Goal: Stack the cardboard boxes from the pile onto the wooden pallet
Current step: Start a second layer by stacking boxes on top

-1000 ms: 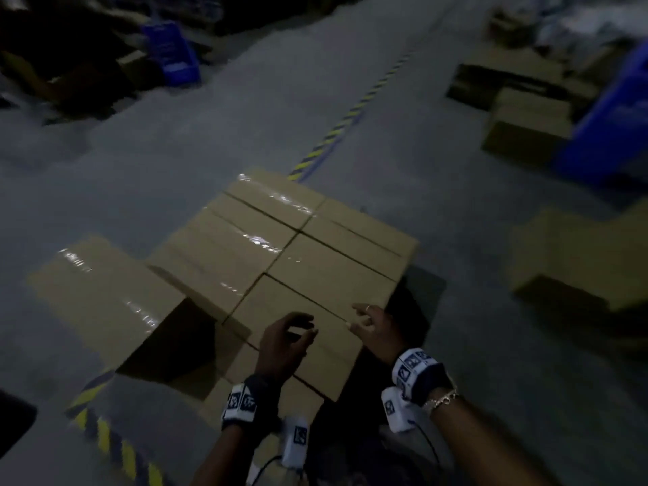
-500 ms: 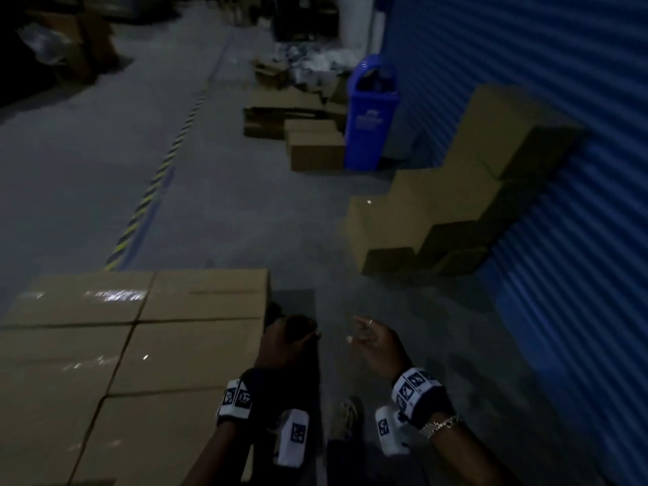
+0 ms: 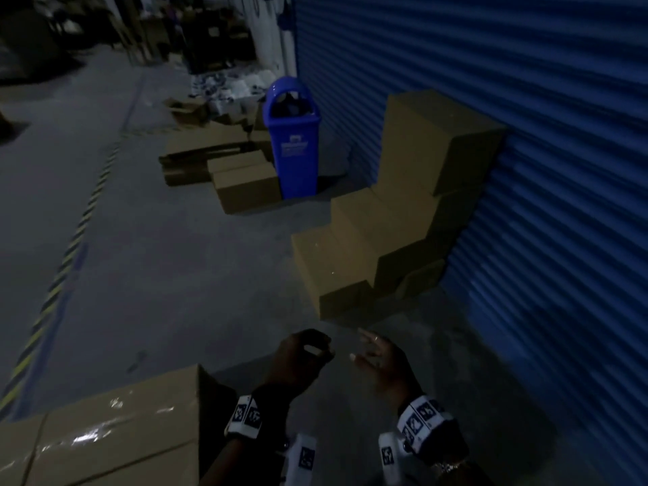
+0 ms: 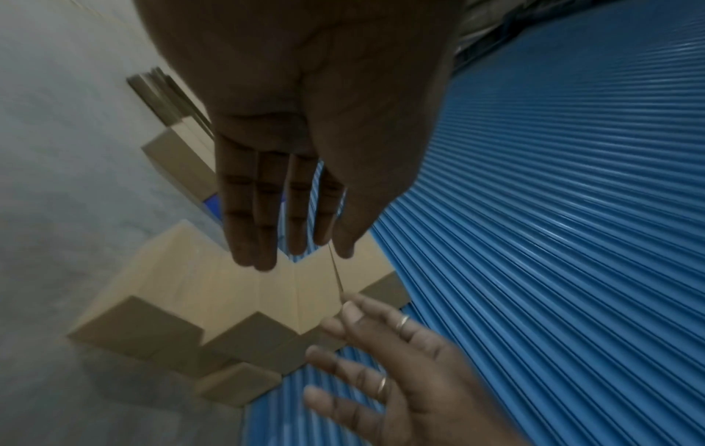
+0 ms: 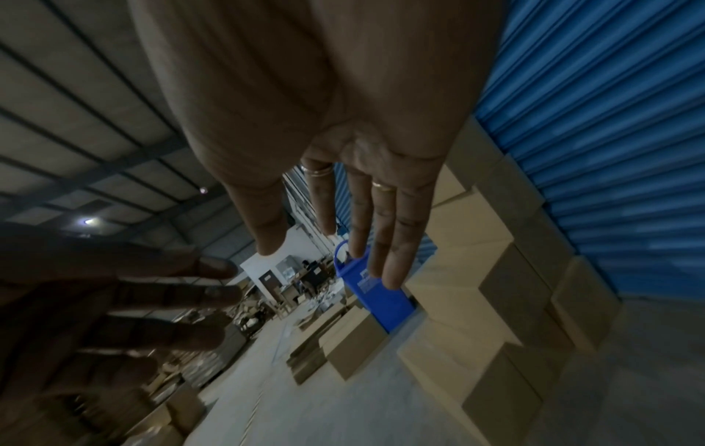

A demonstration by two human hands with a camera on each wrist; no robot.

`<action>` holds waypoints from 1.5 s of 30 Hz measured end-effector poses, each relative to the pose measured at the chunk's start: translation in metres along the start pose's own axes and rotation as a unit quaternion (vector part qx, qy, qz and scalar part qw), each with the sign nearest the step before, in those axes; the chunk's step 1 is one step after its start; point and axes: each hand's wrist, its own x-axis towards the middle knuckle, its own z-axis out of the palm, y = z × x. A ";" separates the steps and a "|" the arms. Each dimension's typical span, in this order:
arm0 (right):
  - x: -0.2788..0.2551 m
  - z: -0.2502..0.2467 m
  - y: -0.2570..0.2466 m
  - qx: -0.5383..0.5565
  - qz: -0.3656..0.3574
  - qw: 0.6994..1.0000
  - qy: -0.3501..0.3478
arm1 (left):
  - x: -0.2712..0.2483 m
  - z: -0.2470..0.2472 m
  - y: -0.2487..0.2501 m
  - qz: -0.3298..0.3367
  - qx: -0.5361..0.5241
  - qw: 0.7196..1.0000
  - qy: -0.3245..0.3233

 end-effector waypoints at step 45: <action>0.737 -0.588 -0.048 -0.019 0.064 0.982 0.177 | 0.801 0.242 0.347 0.194 0.034 0.980 -0.025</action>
